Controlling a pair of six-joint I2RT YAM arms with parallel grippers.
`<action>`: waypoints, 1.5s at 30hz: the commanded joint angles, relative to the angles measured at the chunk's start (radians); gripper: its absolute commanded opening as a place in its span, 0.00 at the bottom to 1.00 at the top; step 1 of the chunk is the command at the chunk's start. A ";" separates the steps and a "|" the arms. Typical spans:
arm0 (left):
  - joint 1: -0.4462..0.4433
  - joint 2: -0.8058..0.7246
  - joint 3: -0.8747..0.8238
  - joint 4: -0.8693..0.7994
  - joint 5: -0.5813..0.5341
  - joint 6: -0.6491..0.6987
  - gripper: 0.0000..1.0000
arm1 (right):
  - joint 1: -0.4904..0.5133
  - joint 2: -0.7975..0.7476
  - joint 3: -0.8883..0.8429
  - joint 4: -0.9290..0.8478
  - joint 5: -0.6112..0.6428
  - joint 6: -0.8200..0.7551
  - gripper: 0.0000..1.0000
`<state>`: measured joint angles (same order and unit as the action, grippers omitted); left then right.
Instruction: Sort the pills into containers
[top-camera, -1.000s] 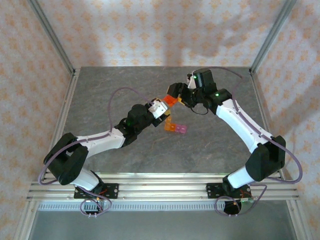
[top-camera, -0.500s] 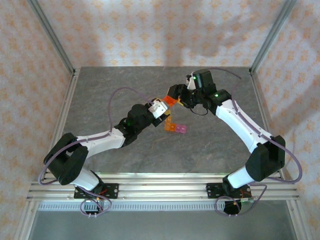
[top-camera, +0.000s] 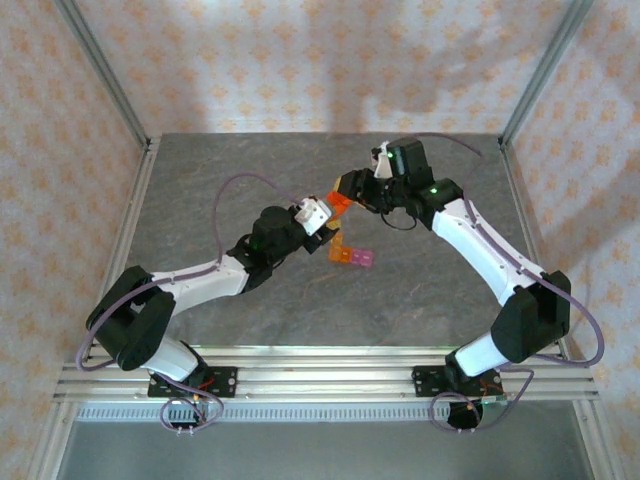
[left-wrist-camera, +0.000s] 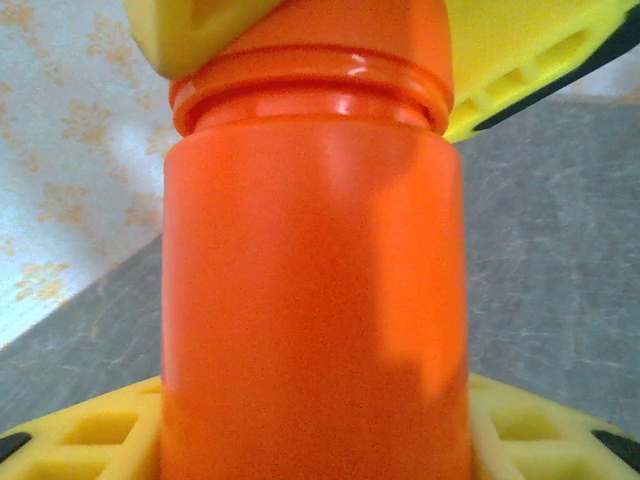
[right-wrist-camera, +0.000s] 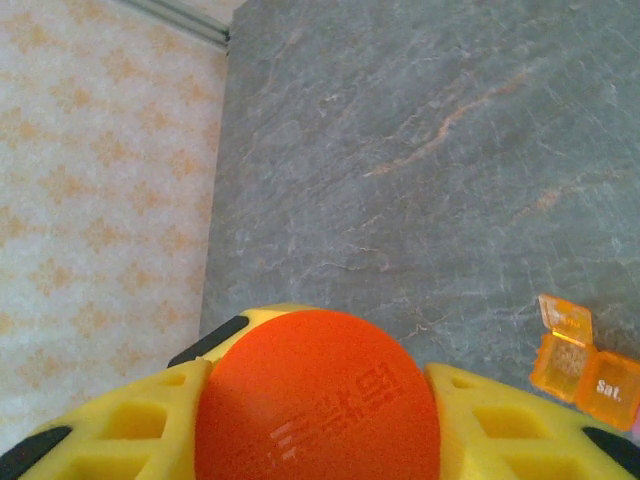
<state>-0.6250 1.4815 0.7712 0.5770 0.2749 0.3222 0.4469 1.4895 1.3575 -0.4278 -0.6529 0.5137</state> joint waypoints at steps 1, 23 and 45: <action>0.032 -0.094 -0.023 0.012 0.174 -0.128 0.00 | -0.050 -0.065 -0.007 0.090 -0.039 -0.235 0.37; 0.054 -0.217 -0.115 0.004 0.113 -0.161 0.00 | -0.134 0.018 -0.135 0.030 0.249 -0.227 0.40; 0.054 -0.175 -0.122 0.026 -0.028 -0.224 0.00 | -0.163 0.388 -0.078 -0.075 0.646 -0.088 0.46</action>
<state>-0.5797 1.3003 0.6456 0.5358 0.2779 0.1188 0.2928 1.8458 1.2335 -0.4786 -0.0849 0.3973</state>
